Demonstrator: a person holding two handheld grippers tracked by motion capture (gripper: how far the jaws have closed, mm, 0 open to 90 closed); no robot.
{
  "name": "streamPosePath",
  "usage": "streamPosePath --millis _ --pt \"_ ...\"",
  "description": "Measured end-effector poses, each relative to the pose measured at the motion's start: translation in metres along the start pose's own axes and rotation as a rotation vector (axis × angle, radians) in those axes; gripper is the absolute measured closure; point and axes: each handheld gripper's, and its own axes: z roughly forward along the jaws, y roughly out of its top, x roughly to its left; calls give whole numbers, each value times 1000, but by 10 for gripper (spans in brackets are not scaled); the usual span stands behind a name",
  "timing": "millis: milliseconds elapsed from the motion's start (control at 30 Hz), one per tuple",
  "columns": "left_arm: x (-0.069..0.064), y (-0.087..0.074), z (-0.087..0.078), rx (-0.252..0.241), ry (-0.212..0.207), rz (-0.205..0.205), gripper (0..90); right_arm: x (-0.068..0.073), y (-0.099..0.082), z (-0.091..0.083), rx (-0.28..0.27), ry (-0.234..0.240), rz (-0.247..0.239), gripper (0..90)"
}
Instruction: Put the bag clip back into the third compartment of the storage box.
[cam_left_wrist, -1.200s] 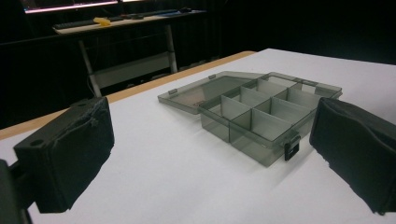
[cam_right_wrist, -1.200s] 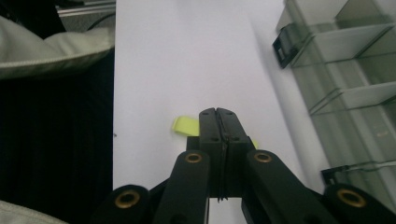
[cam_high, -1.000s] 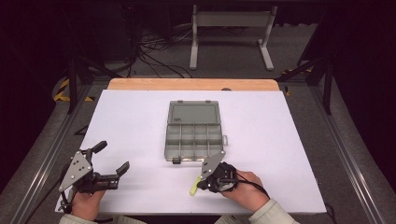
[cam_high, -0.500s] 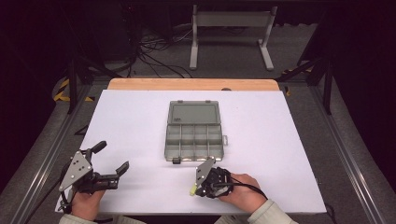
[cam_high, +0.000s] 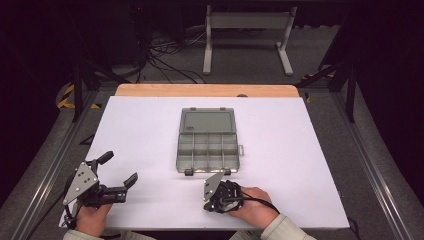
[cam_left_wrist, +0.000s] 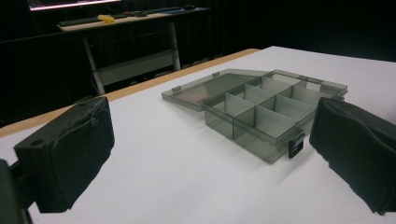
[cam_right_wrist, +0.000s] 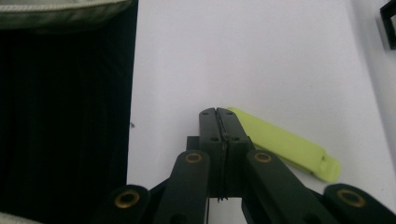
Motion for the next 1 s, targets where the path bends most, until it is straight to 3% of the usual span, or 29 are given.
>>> streamPosePath --millis 600,1000 --pt "0 0 1 -2 3 -2 6 -10 15 13 -59 -54 12 900" --pt "0 -2 2 4 -2 -5 7 -22 22 16 -85 -60 65 900"
